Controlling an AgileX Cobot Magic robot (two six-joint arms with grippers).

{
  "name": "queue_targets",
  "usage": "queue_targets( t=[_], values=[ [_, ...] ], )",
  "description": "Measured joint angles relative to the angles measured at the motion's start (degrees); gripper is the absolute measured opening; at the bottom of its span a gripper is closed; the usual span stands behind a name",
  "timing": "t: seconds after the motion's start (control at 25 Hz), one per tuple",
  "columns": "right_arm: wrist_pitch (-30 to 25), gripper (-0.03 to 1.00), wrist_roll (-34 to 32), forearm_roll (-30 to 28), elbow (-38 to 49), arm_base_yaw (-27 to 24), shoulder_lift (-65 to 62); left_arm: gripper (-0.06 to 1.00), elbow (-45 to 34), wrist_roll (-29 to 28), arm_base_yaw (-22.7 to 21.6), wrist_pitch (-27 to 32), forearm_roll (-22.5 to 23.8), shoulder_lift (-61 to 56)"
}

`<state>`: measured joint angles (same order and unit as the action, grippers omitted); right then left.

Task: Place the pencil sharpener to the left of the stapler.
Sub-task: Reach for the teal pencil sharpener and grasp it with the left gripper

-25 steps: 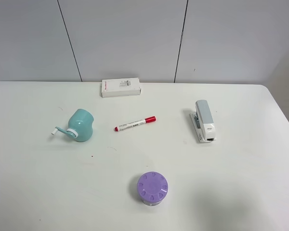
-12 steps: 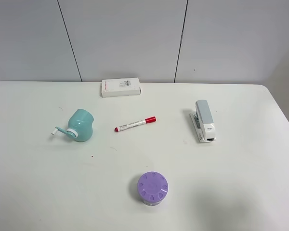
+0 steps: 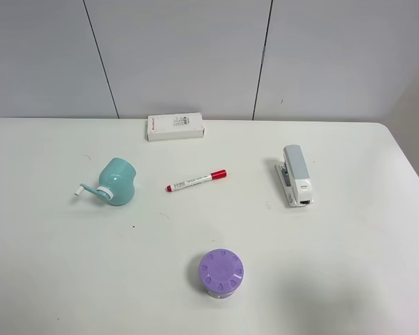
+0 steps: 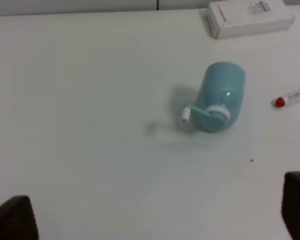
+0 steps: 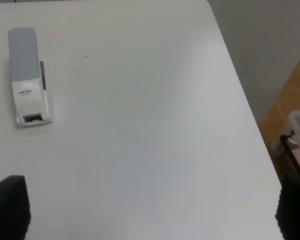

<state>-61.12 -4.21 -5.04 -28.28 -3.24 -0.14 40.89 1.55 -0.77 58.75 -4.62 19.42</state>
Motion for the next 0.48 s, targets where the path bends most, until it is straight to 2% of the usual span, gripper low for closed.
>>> queue_targets(
  t=[0.12,0.28,0.48],
  values=[
    [0.0,0.99,0.0,0.0,0.0,0.0,0.0,0.99,8.6,1.28,0.0,-0.26,-0.24,13.07],
    [0.0,0.99,0.0,0.0,0.0,0.0,0.0,0.99,21.41,5.9,1.31,0.22,-1.27,31.23],
    [0.0,0.99,0.0,0.02,0.0,0.0,0.0,0.99,35.19,6.19,12.44,1.52,0.7,49.6]
  ],
)
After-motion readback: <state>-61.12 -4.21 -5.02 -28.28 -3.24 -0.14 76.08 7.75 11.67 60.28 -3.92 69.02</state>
